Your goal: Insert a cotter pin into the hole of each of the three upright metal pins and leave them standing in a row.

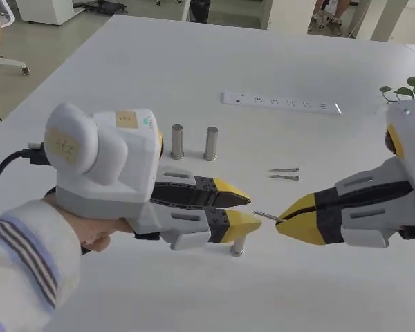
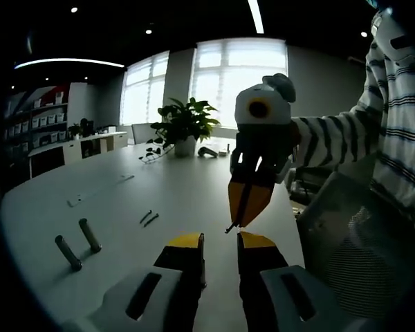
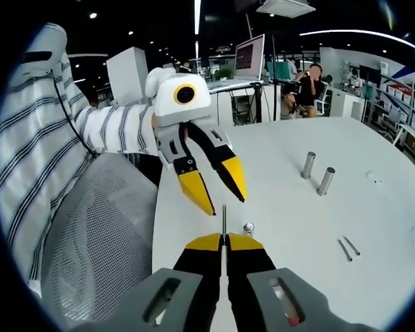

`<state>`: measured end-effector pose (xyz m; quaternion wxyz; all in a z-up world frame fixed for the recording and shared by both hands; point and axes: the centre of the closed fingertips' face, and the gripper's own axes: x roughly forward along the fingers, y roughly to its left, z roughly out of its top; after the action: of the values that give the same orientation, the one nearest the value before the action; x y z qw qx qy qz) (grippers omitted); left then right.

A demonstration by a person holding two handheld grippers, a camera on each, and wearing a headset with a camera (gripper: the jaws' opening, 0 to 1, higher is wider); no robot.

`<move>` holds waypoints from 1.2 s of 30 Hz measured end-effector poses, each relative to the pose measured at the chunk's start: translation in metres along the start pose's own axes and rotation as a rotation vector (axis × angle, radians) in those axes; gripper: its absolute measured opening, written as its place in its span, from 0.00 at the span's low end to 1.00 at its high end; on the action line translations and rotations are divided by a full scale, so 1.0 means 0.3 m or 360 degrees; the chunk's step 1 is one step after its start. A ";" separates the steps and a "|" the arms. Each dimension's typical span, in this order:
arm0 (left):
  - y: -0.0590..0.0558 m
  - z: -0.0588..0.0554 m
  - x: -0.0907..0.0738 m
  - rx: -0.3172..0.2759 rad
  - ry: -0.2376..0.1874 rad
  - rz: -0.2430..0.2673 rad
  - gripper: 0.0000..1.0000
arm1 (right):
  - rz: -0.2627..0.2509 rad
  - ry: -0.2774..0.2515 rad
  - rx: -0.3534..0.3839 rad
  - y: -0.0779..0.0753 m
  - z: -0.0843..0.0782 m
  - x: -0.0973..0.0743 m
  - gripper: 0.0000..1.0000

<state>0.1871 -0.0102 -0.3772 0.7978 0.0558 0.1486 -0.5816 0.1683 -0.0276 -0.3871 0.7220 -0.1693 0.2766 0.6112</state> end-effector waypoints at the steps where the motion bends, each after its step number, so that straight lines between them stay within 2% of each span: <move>1: 0.004 -0.006 0.002 0.0001 0.0012 0.0004 0.17 | -0.0004 0.0011 -0.0001 -0.003 -0.007 0.002 0.00; 8: 0.029 -0.041 0.013 0.0005 0.0076 0.0028 0.18 | -0.0024 0.0038 0.0040 -0.030 -0.044 0.008 0.00; 14: 0.045 -0.051 0.025 -0.0015 0.0085 0.0031 0.16 | -0.0030 0.0060 0.0049 -0.048 -0.070 0.018 0.00; 17: 0.049 -0.069 0.036 0.0006 0.0129 0.0023 0.16 | -0.0029 0.0073 0.0050 -0.055 -0.082 0.025 0.00; 27: 0.068 -0.123 0.059 0.0013 0.0205 0.0036 0.17 | -0.0030 0.0123 0.0032 -0.076 -0.119 0.054 0.00; 32: 0.074 -0.132 0.065 0.0001 0.0216 0.0029 0.14 | -0.0018 0.0143 0.0040 -0.073 -0.132 0.062 0.00; 36: 0.073 -0.140 0.071 0.0034 0.0244 0.0024 0.15 | -0.0019 0.0149 0.0046 -0.073 -0.143 0.065 0.00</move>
<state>0.2066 -0.0115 -0.4254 0.7879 0.1099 0.2025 -0.5711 0.1834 -0.0414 -0.4348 0.7142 -0.1888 0.3179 0.5943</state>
